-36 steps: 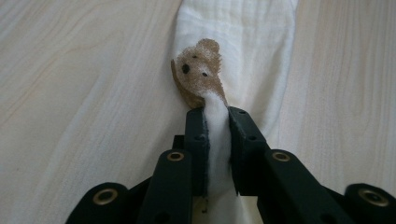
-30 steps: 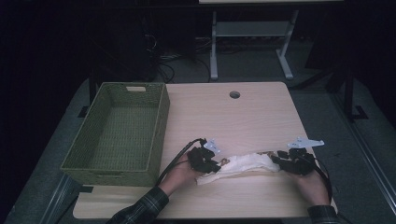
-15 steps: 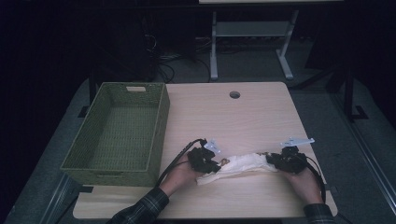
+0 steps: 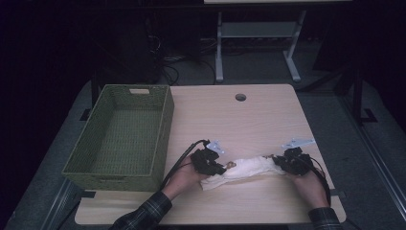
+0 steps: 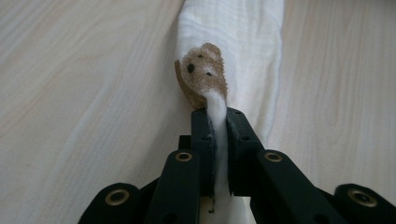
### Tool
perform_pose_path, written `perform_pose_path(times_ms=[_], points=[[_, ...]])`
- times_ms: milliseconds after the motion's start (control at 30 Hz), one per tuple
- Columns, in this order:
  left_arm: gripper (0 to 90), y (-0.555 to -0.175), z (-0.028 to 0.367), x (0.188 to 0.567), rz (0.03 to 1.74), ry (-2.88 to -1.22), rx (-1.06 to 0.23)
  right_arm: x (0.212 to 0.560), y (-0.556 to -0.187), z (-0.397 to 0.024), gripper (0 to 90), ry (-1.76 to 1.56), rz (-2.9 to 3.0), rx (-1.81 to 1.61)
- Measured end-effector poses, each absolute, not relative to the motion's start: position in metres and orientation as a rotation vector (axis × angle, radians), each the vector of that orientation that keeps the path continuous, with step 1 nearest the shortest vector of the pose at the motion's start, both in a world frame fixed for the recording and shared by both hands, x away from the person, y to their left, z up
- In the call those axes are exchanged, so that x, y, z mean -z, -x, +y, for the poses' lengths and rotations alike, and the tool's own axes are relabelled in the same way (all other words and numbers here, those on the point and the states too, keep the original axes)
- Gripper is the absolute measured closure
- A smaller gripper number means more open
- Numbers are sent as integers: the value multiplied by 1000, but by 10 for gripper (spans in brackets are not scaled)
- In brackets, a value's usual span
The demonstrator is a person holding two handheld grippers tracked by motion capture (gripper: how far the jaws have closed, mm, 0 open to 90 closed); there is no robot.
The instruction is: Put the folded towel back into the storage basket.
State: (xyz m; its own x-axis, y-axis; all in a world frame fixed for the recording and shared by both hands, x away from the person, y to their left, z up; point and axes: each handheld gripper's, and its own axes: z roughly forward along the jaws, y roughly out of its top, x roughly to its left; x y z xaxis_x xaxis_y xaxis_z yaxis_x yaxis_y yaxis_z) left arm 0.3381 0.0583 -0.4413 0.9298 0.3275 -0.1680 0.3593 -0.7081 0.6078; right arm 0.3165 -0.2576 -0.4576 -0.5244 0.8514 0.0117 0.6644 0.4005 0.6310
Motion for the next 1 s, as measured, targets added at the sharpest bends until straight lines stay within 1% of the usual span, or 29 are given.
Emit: perform_pose_path(times_ms=[67,433,767,1000], points=[[831,-338,60,438,499,-2394,74,455,-319,-257,837,-1317,2348,-834],[833,-340,75,414,532,-2344,53,434,-333,-245,837,-1271,2357,-825],[832,-339,94,382,557,-2306,3,404,-348,-231,835,-1200,2343,-900],[832,-340,115,351,567,-2282,-77,382,-360,-209,834,-1135,2339,-943]])
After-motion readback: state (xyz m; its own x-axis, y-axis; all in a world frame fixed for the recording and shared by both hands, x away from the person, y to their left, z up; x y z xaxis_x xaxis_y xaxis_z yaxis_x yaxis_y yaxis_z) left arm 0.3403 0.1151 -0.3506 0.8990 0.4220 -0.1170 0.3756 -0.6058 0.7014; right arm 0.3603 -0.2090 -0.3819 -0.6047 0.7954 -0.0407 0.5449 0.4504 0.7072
